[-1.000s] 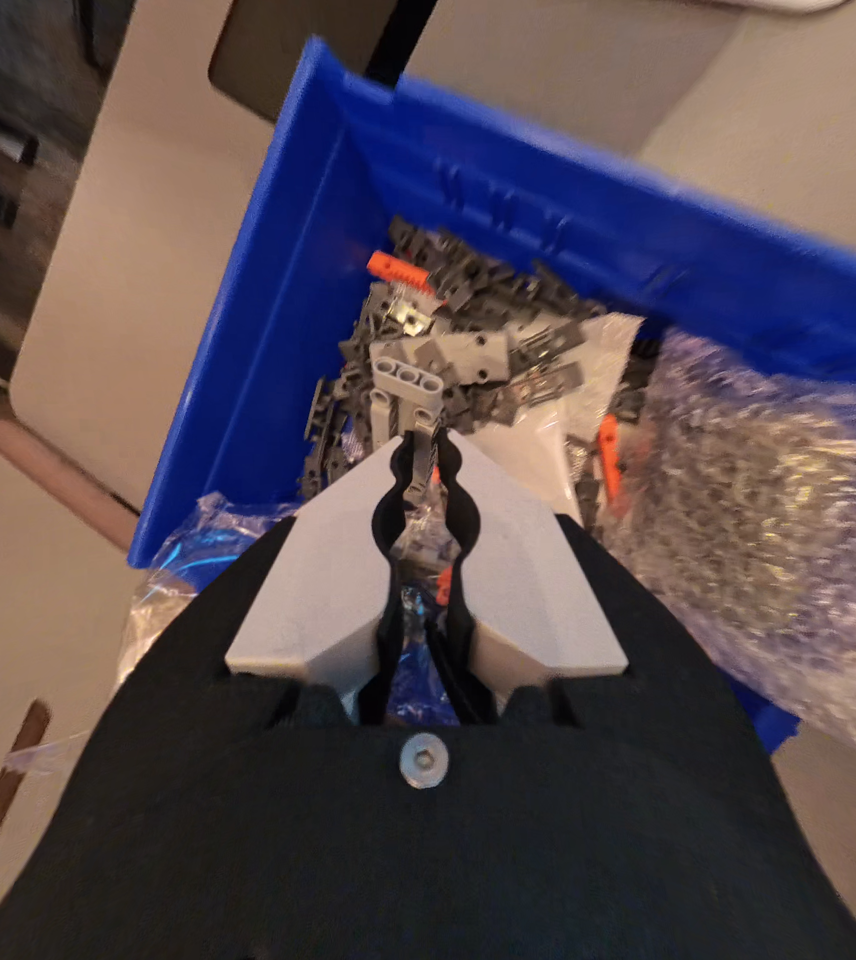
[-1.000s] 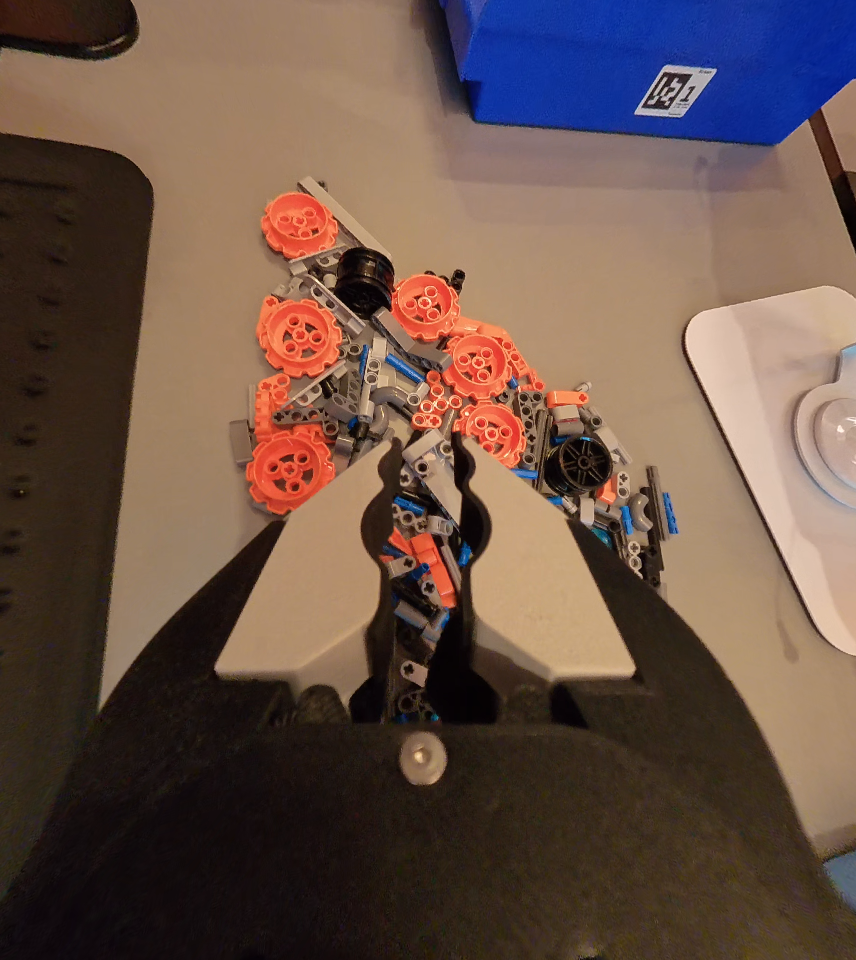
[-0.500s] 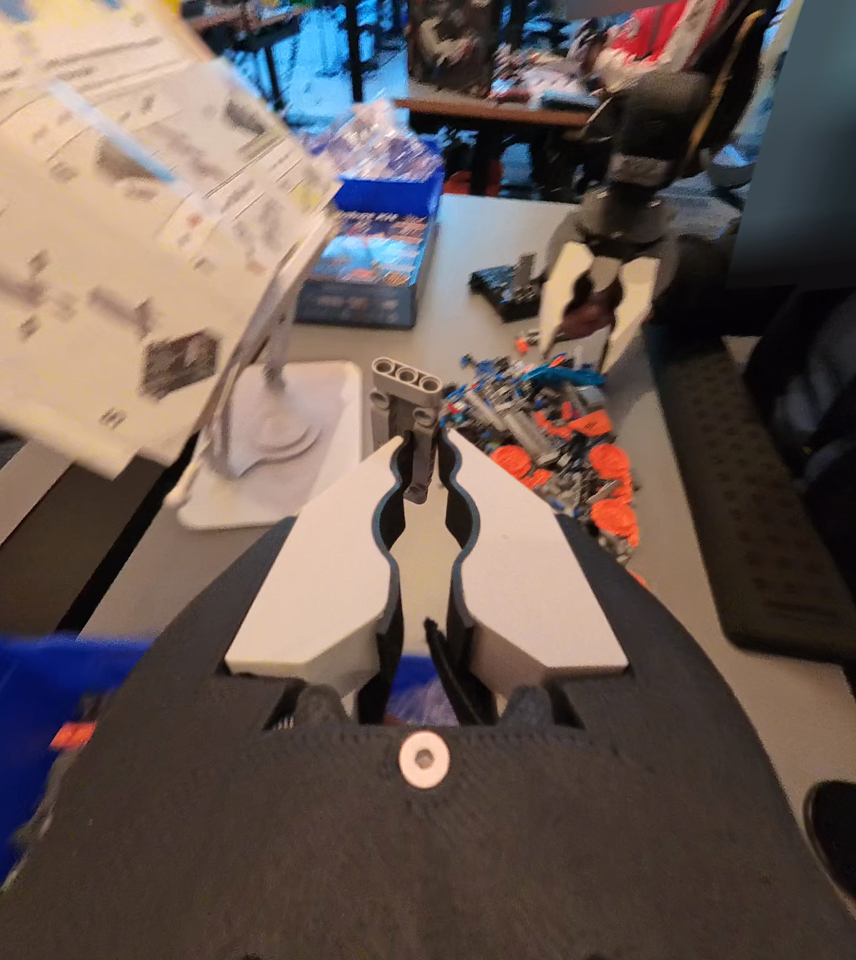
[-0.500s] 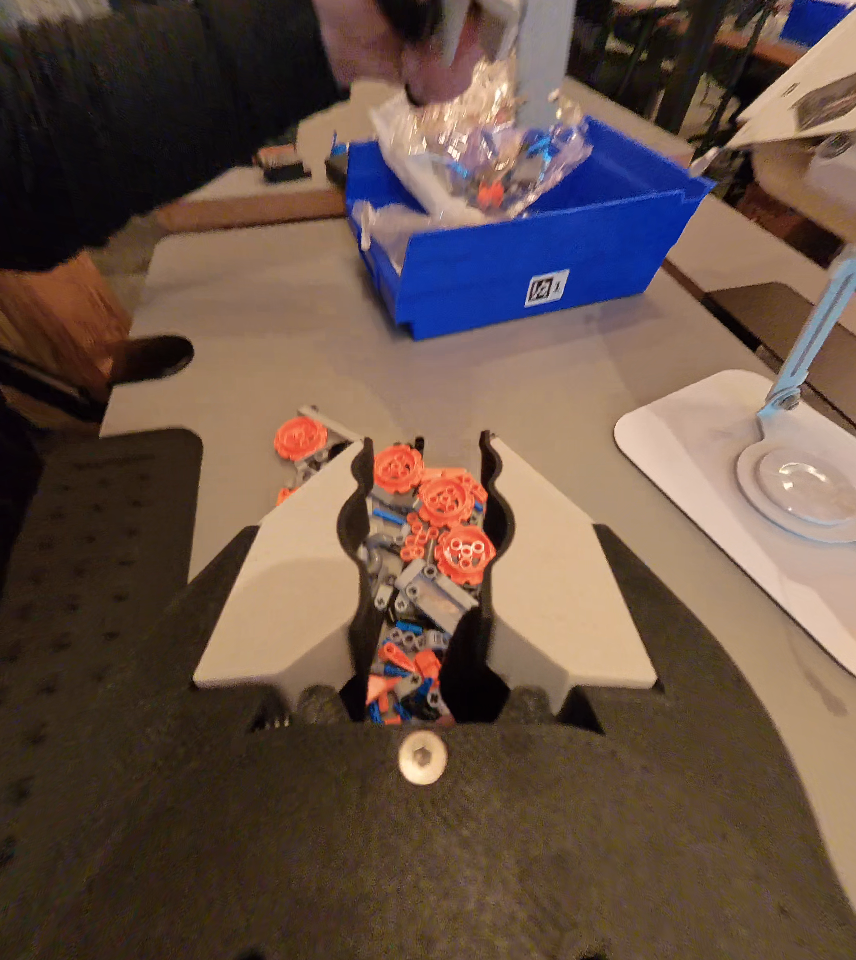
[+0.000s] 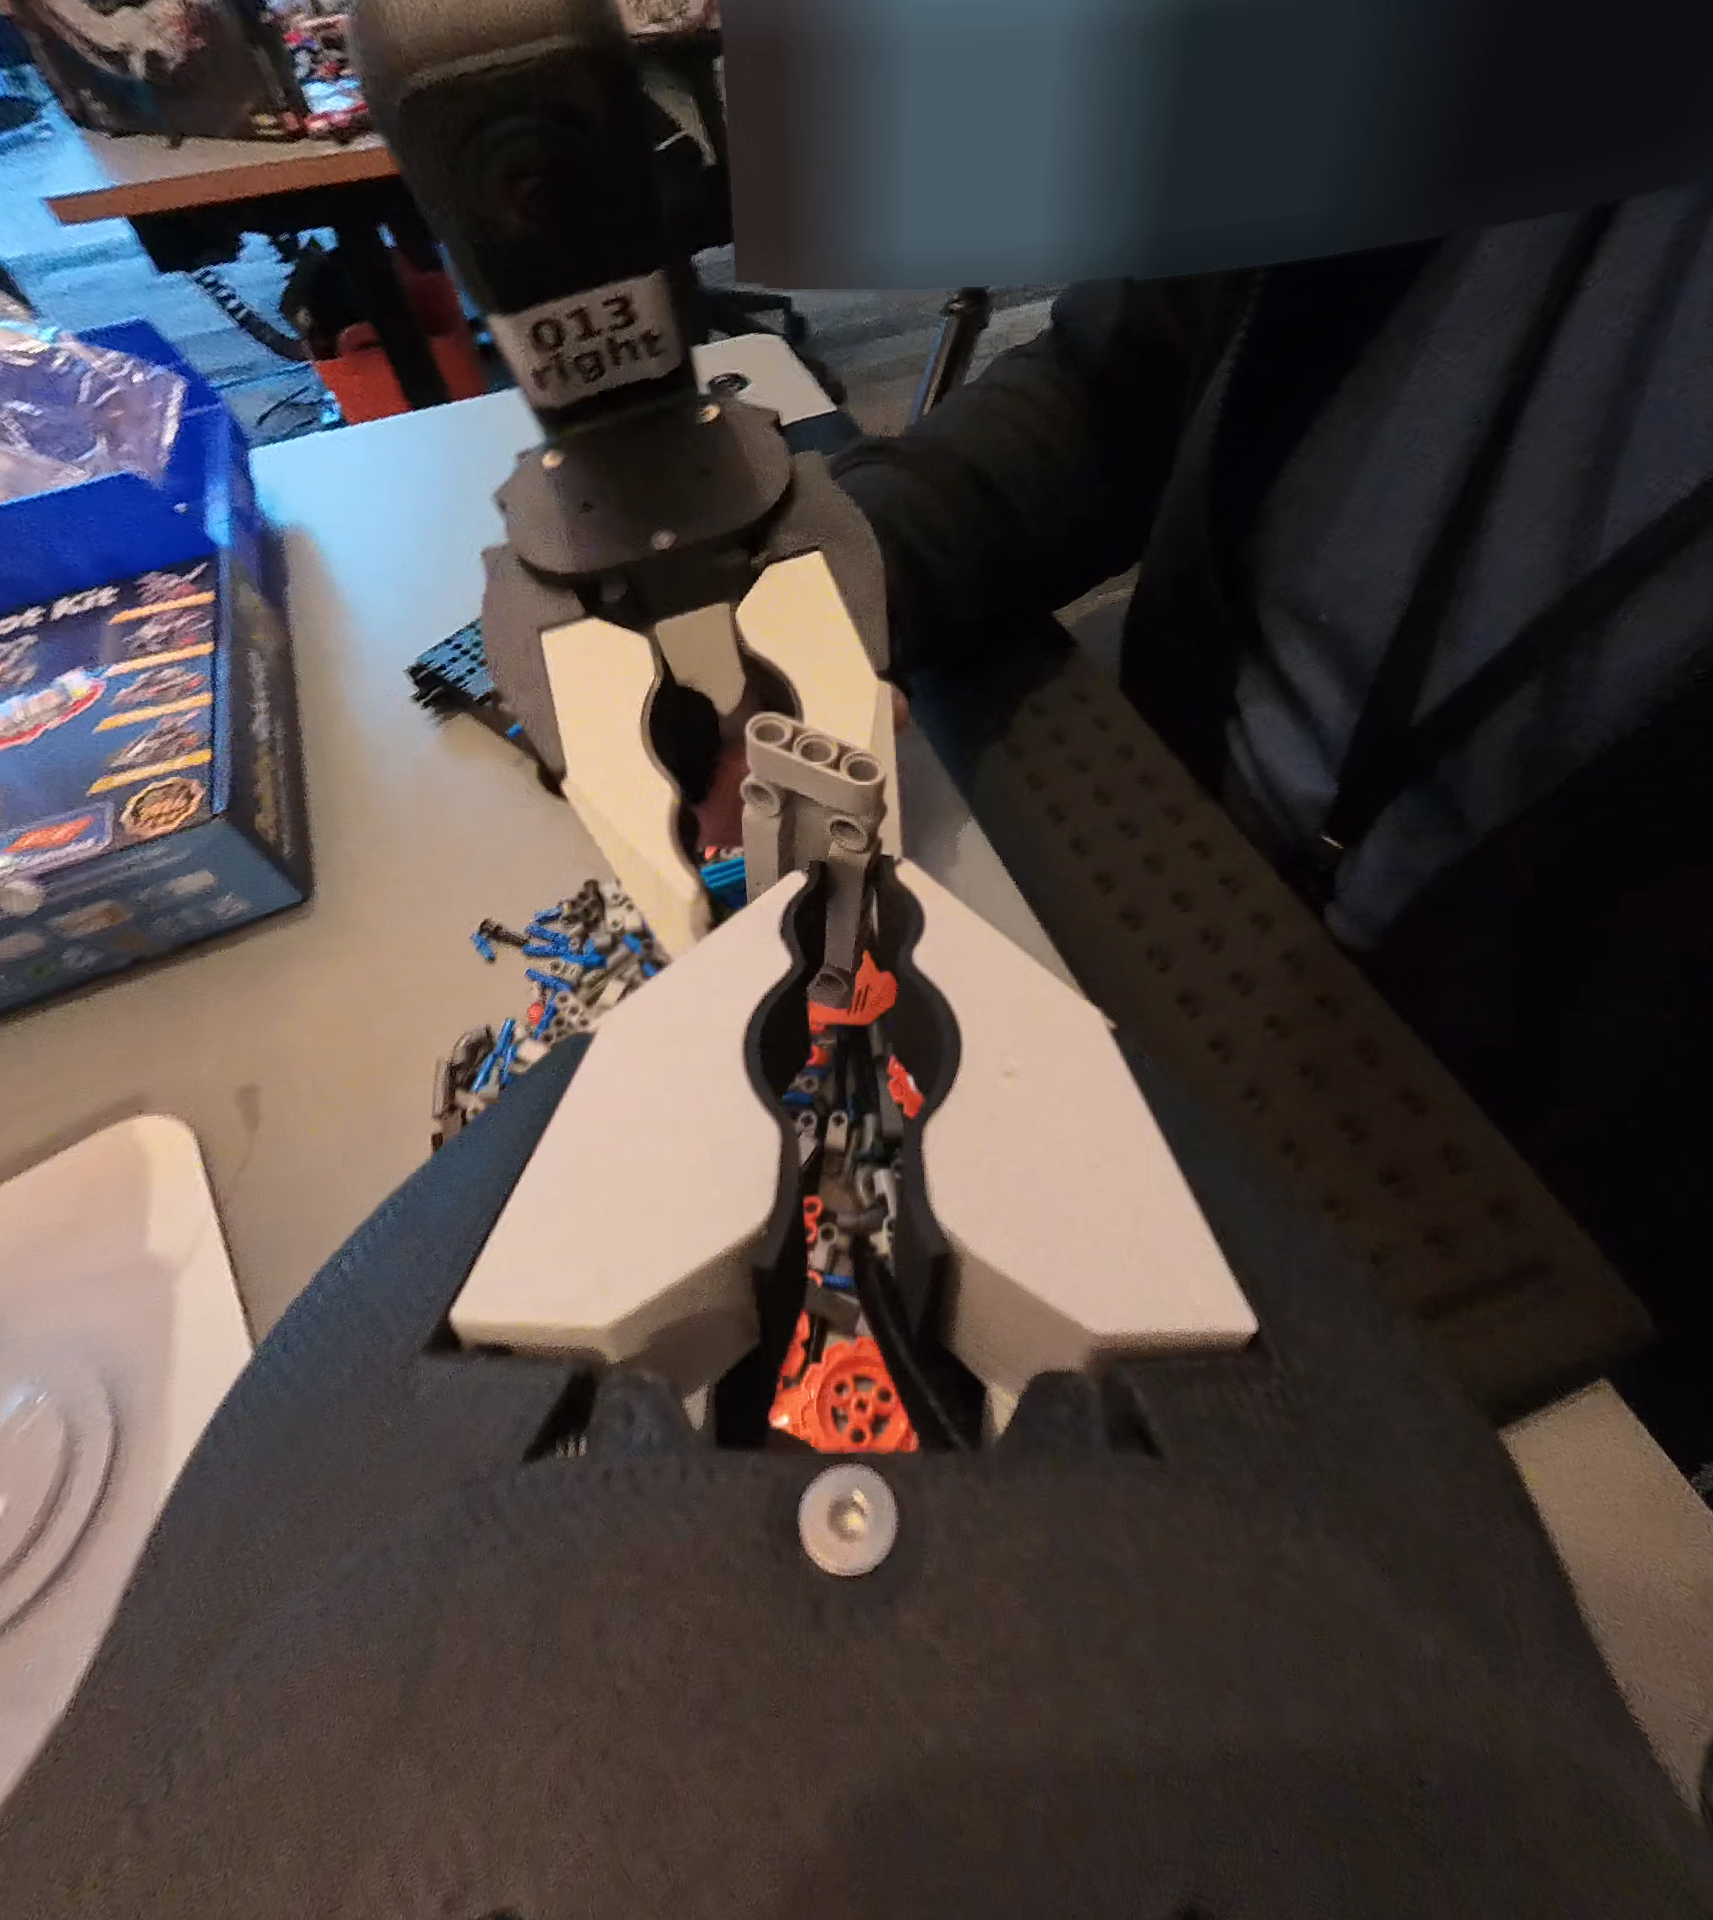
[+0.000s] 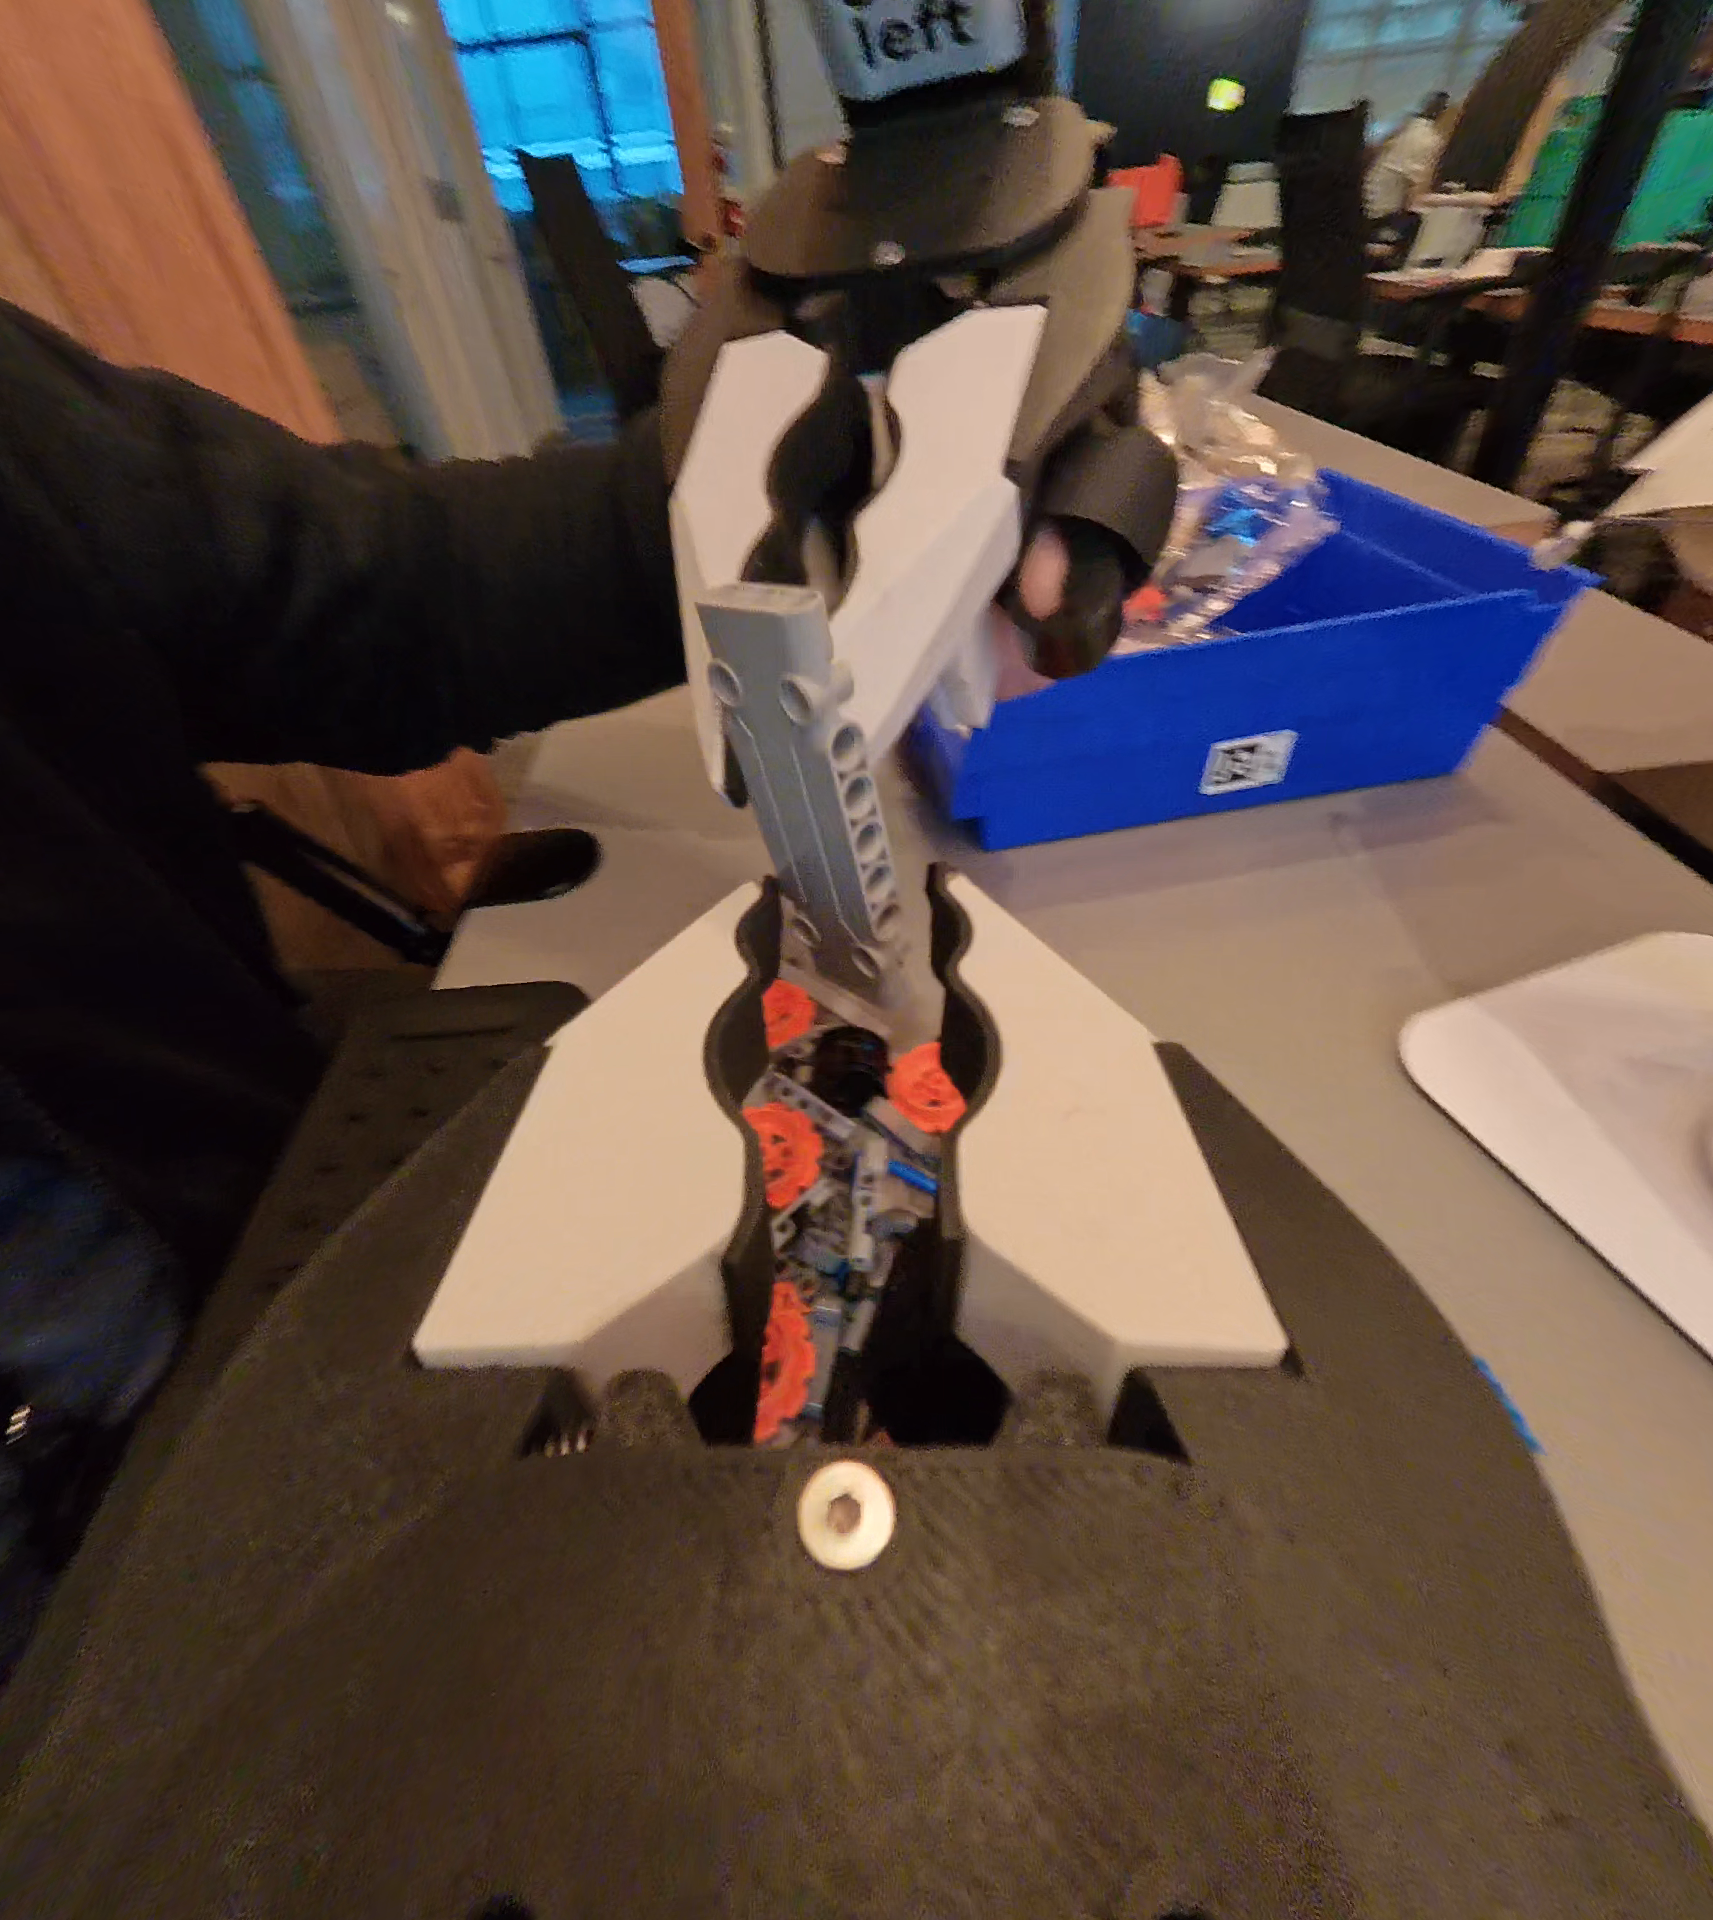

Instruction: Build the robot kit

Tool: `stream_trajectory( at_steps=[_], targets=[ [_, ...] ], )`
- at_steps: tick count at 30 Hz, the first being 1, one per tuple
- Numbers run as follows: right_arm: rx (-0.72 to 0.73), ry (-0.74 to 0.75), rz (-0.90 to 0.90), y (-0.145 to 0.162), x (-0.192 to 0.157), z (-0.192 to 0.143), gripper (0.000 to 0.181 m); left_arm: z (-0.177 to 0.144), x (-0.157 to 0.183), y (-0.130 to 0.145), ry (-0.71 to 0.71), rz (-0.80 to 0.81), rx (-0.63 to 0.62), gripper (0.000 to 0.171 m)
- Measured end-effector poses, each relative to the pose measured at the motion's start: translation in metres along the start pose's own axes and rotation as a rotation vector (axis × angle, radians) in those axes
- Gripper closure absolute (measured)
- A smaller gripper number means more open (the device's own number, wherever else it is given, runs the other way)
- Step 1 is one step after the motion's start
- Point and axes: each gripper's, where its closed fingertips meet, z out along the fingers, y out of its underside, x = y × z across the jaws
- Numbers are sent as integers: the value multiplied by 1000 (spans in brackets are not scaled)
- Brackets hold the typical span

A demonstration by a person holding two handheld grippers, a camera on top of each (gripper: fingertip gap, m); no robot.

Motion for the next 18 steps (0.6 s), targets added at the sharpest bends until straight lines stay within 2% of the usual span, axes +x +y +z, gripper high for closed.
stream_trajectory(
  at_steps=[3,5,8,11,13,16,18],
  targets=[
    [24,-83,49,0,-10,-6,161,8,2,-6,52,-10,39,164],
    [16,-55,54,0,-5,-10,162,10,-4,-7,41,-35,68,164],
    [-65,139,-100,3,13,-19,164,7,-19,0,-52,-50,64,162],
    [-207,426,-396,3,35,-33,165,5,-24,1,-136,-41,71,152],
    [-271,563,-560,0,43,-40,165,6,-28,4,-212,-19,42,150],
    [-354,689,-695,0,51,-46,165,7,-35,6,-338,26,1,145],
    [-390,721,-724,2,54,-48,176,6,-43,7,-446,55,-26,144]
  ],
)
